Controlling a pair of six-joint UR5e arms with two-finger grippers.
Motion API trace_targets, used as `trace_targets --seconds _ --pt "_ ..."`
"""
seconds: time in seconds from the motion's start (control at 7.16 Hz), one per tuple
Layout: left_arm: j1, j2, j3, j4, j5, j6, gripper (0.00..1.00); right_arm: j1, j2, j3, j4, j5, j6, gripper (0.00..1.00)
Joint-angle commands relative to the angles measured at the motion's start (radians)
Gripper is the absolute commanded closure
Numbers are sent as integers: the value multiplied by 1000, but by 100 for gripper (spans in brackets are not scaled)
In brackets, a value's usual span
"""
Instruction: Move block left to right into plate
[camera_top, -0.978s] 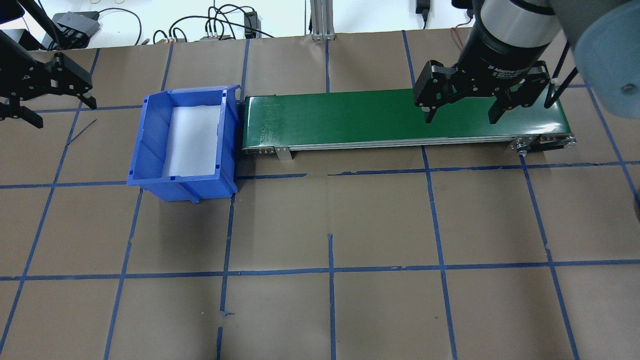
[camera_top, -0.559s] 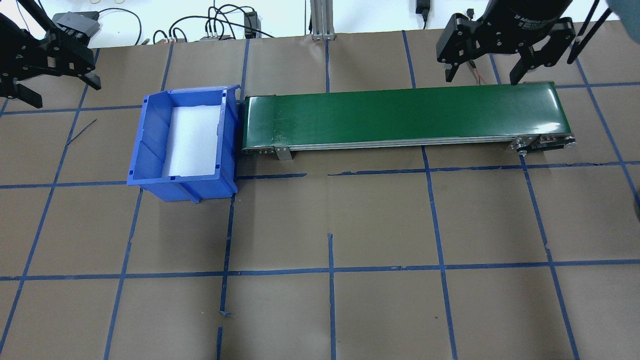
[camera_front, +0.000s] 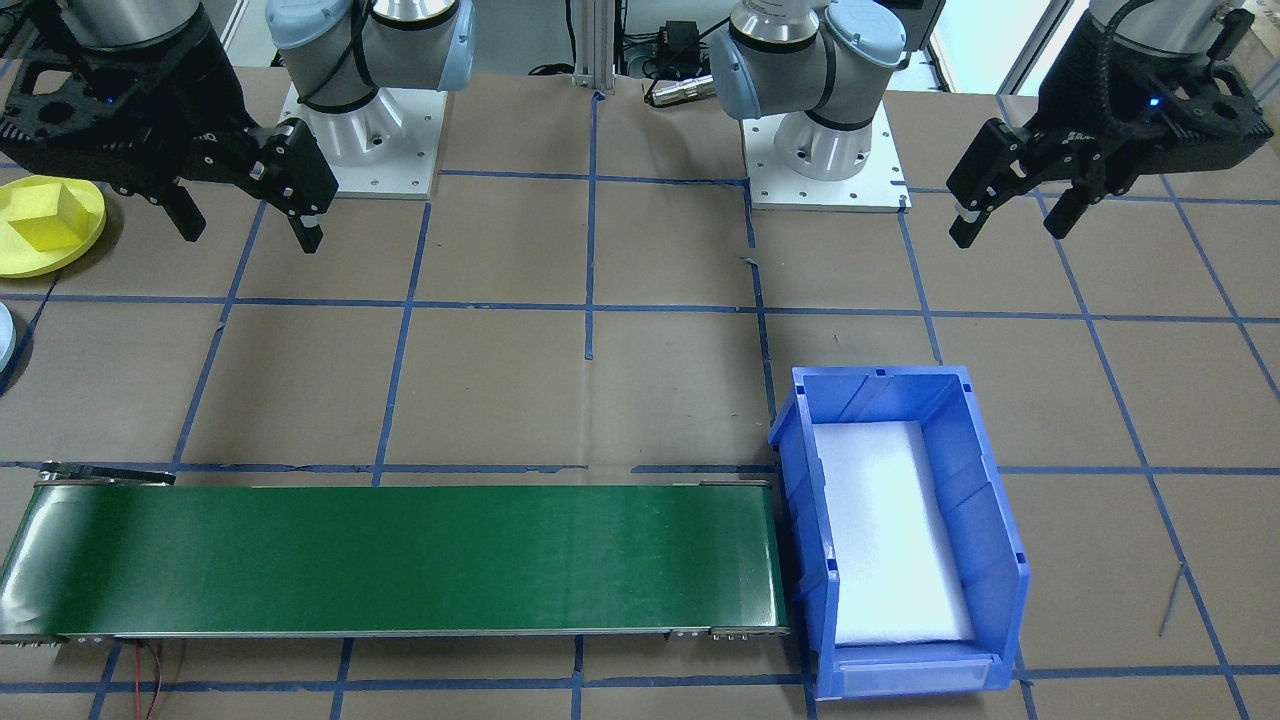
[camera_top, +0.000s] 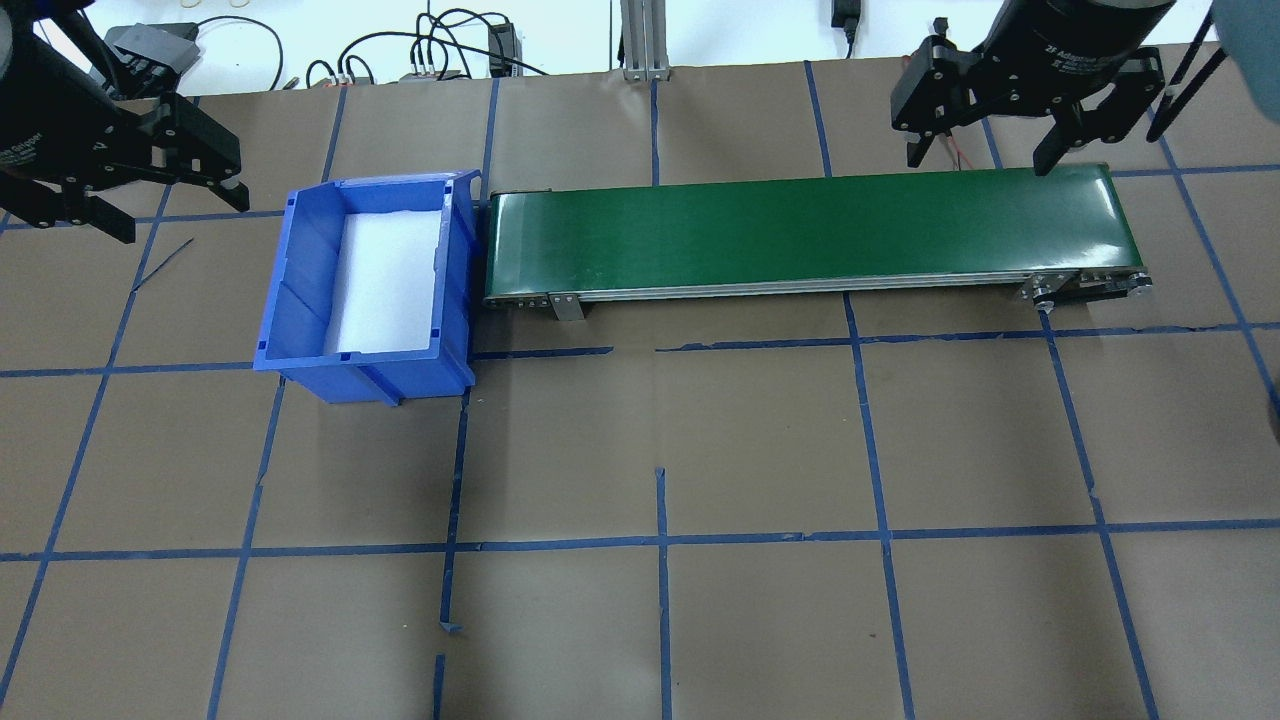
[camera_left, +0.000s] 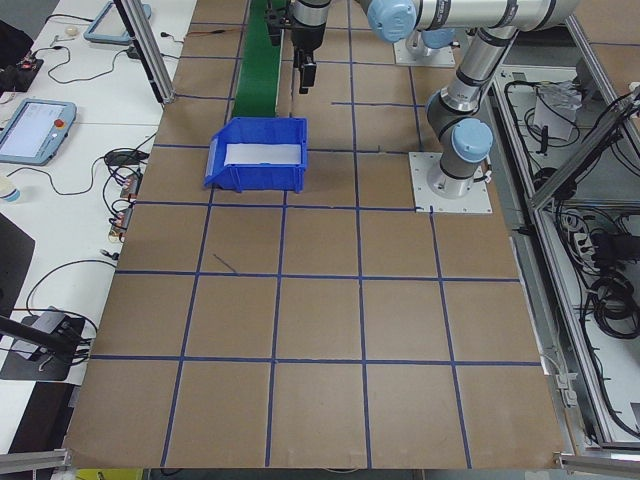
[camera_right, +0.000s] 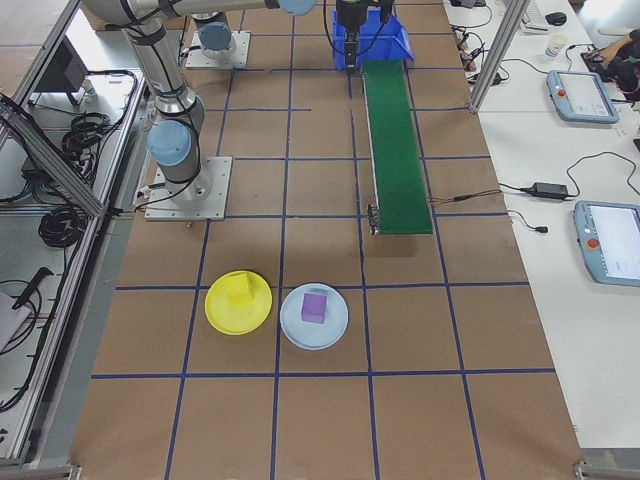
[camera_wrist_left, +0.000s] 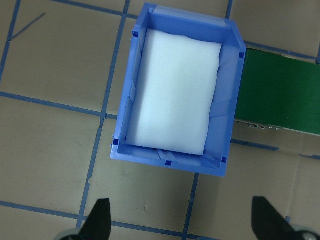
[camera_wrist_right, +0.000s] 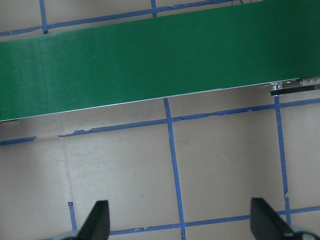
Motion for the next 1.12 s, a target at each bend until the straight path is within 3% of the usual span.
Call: trace_targets --seconds 0.0,0.98 --pt "-4 1 -2 0 -2 0 0 -1 -8 22 -10 6 -1 0" --pt "-4 -15 -23 -14 8 -17 0 4 -49 60 41 6 2 0"
